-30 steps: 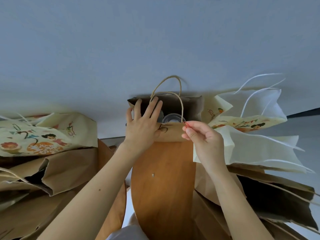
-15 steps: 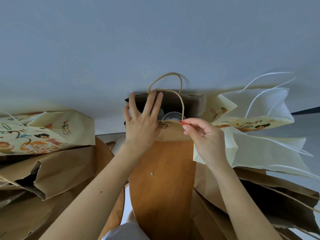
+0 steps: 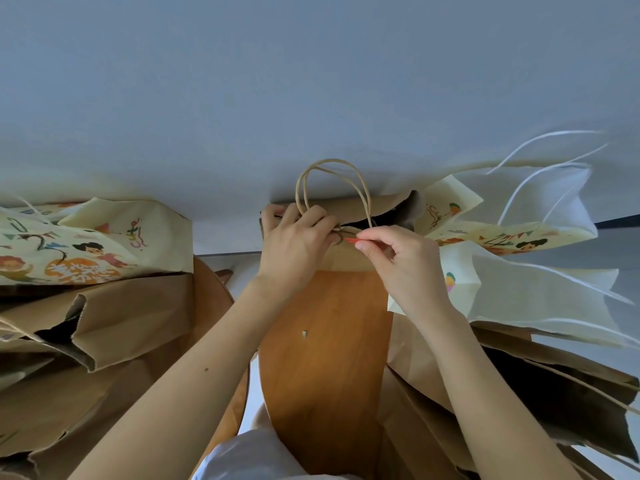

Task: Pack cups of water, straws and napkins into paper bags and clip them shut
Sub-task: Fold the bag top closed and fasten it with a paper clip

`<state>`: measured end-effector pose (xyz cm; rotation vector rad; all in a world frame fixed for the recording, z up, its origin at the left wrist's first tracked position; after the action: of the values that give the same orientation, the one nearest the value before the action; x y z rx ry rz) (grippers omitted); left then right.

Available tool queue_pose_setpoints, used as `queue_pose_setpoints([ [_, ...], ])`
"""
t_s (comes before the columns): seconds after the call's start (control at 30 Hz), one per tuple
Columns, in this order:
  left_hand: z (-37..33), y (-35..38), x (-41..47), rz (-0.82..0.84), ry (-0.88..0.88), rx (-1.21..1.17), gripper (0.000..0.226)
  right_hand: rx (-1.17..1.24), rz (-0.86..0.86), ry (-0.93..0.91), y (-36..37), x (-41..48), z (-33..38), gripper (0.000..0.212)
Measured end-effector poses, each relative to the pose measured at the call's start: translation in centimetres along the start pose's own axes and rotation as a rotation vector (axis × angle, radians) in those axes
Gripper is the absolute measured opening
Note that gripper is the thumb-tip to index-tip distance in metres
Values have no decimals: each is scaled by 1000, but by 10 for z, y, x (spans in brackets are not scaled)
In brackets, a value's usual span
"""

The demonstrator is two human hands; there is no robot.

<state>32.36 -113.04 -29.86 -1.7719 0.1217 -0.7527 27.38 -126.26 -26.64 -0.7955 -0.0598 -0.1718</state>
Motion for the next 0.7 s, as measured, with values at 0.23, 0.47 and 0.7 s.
queue_pose_setpoints([
  [0.23,7,3,5,46,82,-58,27,-108,19,-75,11,14,3,16],
  [0.47,12,0,12,27,38,-234,25,-177,1,-91,17,28,5,16],
  [0.7,17,3,8,-13,18,-232,18,-214,-30,-131,21,35,6,17],
])
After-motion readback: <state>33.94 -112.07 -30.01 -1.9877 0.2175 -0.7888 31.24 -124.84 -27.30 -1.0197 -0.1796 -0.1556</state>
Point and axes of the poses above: each hand's wrist, its own x-axis towards the middle knuckle, its own y-axis out of the palm, z = x × y, the point moved 6 cm from there along x, towards the middle knuckle, and after that the axes turned 1 degree about x, right-handed, at the moved point
